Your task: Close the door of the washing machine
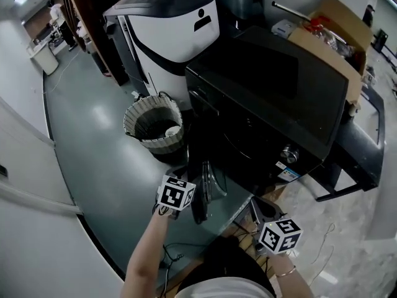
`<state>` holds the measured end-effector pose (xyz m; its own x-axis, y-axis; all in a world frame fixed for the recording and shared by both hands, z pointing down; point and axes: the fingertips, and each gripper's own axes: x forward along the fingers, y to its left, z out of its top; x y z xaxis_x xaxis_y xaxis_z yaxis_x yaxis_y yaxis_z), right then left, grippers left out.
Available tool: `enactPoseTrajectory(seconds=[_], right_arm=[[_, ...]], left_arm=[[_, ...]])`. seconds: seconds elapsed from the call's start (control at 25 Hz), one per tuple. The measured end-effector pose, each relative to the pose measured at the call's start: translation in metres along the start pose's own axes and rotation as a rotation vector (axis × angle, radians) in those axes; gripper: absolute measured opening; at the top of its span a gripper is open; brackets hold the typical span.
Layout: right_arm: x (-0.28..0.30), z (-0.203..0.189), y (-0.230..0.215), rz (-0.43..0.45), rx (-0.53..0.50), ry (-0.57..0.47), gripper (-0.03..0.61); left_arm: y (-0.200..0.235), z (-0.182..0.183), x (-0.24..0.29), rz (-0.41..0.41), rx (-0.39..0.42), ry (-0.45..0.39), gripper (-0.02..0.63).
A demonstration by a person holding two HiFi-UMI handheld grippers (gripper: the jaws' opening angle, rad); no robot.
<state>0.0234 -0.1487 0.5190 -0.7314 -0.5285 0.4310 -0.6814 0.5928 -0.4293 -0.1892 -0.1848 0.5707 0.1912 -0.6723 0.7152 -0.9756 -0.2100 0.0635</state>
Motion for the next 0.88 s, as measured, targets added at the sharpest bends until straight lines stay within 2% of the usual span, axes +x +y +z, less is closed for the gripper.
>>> enactPoseTrajectory(seconds=[0.12, 0.56, 0.88], right_arm=[[-0.012, -0.005, -0.01, -0.016, 0.016, -0.001, 0.008], [-0.052, -0.017, -0.046, -0.088, 0.069, -0.014, 0.008], [-0.072, -0.02, -0.068, -0.15, 0.11, -0.04, 0.008]], left_arm=[[-0.019, 0.006, 0.01, -0.019, 0.0, -0.011, 0.247], [-0.069, 0.033, 0.036, -0.073, -0.106, -0.081, 0.258], [-0.101, 0.05, 0.056, -0.11, -0.068, -0.082, 0.268]])
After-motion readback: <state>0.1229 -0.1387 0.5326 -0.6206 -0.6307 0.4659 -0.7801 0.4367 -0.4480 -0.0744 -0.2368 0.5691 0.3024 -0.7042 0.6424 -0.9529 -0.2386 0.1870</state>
